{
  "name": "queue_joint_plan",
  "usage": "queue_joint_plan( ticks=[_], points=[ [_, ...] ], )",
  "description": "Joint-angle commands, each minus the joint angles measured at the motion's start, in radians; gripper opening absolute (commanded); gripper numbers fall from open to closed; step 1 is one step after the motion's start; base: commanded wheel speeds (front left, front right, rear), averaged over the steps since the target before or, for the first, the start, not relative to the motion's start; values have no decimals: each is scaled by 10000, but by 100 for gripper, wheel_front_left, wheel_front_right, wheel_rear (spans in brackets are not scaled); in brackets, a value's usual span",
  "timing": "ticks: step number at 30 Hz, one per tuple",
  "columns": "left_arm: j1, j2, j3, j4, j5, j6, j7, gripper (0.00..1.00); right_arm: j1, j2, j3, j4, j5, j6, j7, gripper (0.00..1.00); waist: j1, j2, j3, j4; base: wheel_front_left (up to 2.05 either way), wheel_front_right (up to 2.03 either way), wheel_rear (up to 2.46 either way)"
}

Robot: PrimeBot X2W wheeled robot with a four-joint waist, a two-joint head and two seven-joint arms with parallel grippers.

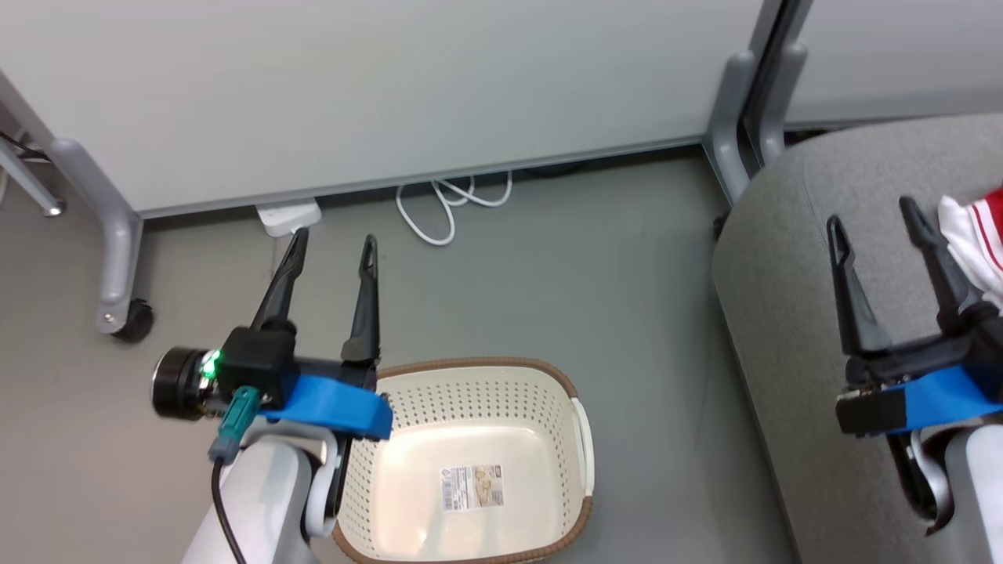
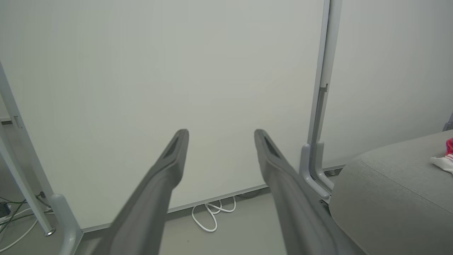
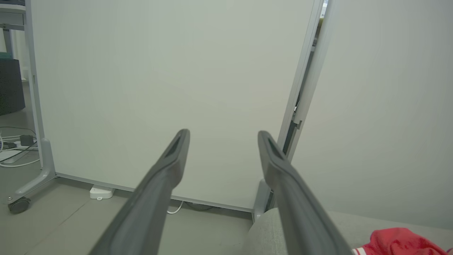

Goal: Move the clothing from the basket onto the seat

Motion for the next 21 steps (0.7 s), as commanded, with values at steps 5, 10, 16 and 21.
queue_joint_plan(
  ticks=[5,10,16,21],
  points=[
    [1085,-268,899,-283,363,-273,-25,100,1000,466,-169,173,117,1,-33,100,2,0,-792,563,0,0,0],
    [1839,-478,1584,-416,566,-613,-26,100,1700,788,-255,414,147,1,-33,100,2,0,-1132,660,0,0,0],
    [2519,-689,2109,-476,828,-943,-26,100,2256,1157,-336,644,181,1,-33,100,2,0,-1372,656,0,0,0],
    [2792,-794,2337,-406,1025,-1152,-26,100,2487,1324,-249,834,211,1,-33,100,2,0,-1492,652,0,0,0]
  ],
)
